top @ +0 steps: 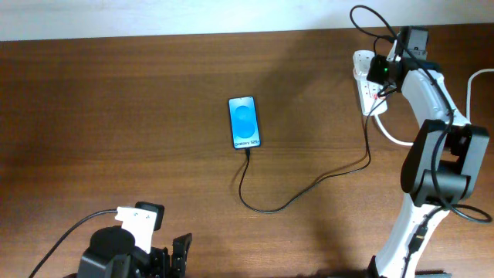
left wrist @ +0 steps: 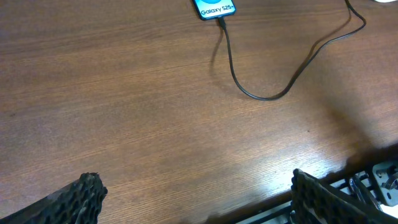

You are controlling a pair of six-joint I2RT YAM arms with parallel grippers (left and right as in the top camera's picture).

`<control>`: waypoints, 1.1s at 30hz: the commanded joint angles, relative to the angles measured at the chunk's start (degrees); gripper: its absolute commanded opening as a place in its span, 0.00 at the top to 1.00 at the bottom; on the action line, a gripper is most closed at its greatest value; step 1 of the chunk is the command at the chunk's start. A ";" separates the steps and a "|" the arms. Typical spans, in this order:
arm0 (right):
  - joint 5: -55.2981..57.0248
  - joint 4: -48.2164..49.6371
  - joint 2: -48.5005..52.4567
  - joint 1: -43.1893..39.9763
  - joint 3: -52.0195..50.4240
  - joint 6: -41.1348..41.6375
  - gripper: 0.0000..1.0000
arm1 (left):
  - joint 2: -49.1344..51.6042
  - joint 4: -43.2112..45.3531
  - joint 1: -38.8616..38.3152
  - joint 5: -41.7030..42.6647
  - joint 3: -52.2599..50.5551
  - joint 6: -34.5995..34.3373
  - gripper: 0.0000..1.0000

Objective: Plug charger to phone and switch on socket

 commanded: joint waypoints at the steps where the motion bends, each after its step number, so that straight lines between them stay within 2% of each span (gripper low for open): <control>1: 0.72 0.31 2.34 -0.48 -0.02 -0.46 0.96 | -0.17 -0.09 -0.13 -0.24 0.00 0.50 0.01; 33: 1.97 7.78 4.52 -1.66 0.02 -0.68 0.96 | -0.17 -0.09 -0.13 -0.24 0.00 0.50 0.01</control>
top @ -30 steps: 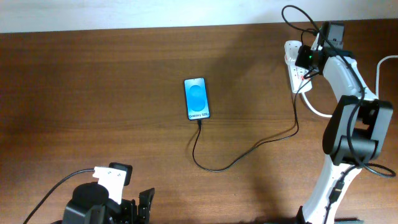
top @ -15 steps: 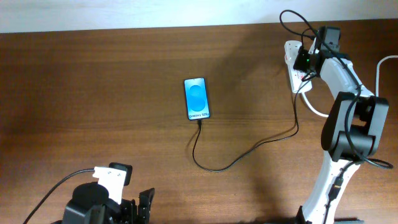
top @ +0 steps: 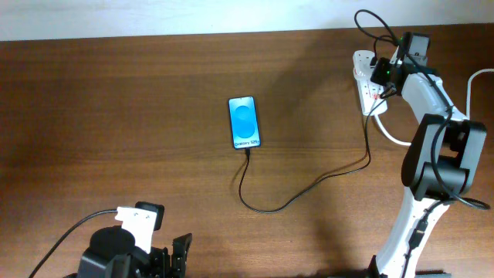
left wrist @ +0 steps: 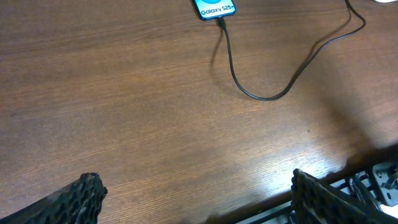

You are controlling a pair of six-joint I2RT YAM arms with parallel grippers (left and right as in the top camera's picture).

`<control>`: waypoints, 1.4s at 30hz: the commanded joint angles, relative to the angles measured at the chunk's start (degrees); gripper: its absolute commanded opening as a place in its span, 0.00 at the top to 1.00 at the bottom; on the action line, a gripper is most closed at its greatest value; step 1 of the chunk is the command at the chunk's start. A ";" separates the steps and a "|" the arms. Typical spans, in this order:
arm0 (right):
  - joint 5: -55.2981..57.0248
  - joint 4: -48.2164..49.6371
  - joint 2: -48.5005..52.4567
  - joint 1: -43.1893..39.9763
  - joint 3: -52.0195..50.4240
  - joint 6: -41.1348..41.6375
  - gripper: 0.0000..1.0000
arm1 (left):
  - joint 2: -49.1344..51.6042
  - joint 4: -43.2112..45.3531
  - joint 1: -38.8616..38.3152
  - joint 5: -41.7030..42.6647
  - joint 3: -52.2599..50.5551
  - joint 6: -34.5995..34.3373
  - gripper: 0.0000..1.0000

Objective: Plug charger to phone and switch on socket

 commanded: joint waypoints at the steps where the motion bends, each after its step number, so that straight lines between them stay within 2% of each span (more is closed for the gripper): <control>1: -0.20 1.22 0.94 -0.20 0.68 -0.61 0.96 | -0.17 -0.09 -0.13 -0.24 -0.02 0.48 0.01; 9: -1.27 -4.17 0.94 -0.09 0.68 -0.57 0.96 | -0.17 -0.09 -0.13 -0.24 -0.02 0.50 0.01; 42: -8.04 -1.75 2.82 0.79 0.63 -0.63 0.96 | -0.17 -0.09 -0.13 -0.24 -0.02 0.48 0.01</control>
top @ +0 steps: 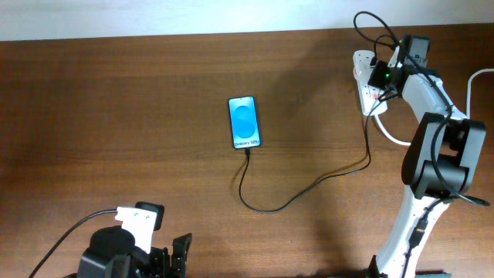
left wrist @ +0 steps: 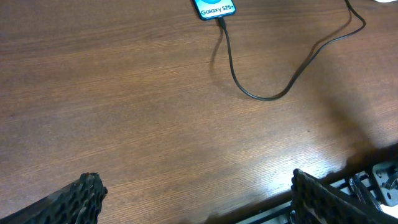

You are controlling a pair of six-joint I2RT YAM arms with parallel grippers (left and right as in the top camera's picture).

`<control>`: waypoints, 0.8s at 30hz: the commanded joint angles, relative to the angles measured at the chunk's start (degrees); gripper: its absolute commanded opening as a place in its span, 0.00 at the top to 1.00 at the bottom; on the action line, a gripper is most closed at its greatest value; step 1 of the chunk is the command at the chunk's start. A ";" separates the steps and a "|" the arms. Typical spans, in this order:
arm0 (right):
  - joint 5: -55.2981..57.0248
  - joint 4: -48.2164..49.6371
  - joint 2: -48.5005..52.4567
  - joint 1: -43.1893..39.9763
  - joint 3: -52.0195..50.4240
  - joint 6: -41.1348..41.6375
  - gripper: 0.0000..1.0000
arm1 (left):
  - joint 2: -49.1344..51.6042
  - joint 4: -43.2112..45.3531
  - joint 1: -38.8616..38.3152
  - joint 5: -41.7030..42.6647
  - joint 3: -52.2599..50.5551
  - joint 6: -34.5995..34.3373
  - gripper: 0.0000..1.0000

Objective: Plug charger to phone and switch on socket

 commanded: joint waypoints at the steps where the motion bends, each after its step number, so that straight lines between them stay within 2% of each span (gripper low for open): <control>1: -2.99 -0.09 1.64 1.44 0.59 -0.68 0.96 | -0.17 -0.09 -0.13 -0.24 -0.02 0.50 0.01; 18: -3.76 -2.01 1.79 6.75 0.50 -3.72 0.96 | -0.17 -0.09 -0.13 -0.24 -0.02 0.50 0.01; 21: -1.62 -1.99 2.08 7.04 0.46 -3.65 0.96 | -0.17 -0.09 -0.13 -0.24 -0.02 0.48 0.01; 24: 5.60 -1.97 1.57 6.93 0.92 -1.62 0.96 | -0.17 -0.09 -0.13 -0.24 -0.02 0.48 0.01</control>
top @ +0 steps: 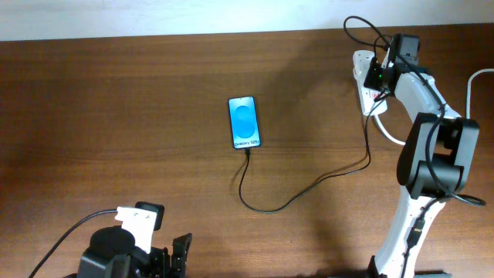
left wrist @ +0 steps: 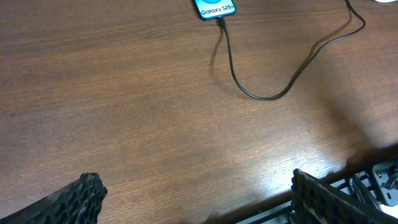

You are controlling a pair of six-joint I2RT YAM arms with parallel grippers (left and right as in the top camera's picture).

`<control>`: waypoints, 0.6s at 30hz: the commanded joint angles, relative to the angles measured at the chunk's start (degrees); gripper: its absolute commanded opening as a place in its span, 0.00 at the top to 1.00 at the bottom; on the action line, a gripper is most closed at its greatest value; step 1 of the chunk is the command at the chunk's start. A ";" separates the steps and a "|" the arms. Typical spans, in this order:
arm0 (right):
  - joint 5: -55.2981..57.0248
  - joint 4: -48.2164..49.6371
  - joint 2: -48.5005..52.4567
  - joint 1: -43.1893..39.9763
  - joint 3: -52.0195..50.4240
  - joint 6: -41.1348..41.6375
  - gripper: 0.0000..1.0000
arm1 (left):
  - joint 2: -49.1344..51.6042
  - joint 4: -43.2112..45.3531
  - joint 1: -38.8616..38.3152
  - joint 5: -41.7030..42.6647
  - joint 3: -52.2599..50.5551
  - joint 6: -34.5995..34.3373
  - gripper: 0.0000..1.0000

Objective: Plug charger to phone and switch on socket

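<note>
A phone [top: 245, 122] with a lit blue screen lies face up mid-table; its lower edge shows in the left wrist view as the phone [left wrist: 214, 9]. A black charger cable [top: 309, 188] is plugged into its bottom end and runs right to the white socket strip [top: 361, 77] at the far right. My right gripper [top: 377, 78] is down on the strip, its fingers hidden by the wrist. My left gripper [left wrist: 196, 196] is parked at the near table edge, open and holding nothing.
A white mains lead [top: 472, 85] leaves the strip toward the right edge. The right arm's base [top: 413, 239] stands at the near right. Bare wood lies between the phone and the left arm [top: 127, 247].
The right wrist has shifted slightly left and up over the socket strip. Phone, cable and left gripper are unchanged.
The phone was lit with the cable in it at every moment. The right gripper stayed at the socket strip, shifting by small amounts over it. The left gripper stayed open at the near edge.
</note>
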 commanded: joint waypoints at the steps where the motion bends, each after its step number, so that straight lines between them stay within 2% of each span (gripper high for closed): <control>1: -0.04 0.22 1.07 4.17 0.81 1.29 0.96 | -0.17 -0.09 -0.13 -0.24 -0.02 0.48 0.01; 11: 1.75 -0.94 -1.36 4.04 3.43 1.27 0.96 | -0.17 -0.09 -0.13 -0.24 -0.02 0.50 0.01; 18: 2.14 -5.22 -1.88 0.90 5.29 1.27 0.96 | -0.17 -0.09 -0.13 -0.24 -0.02 0.50 0.01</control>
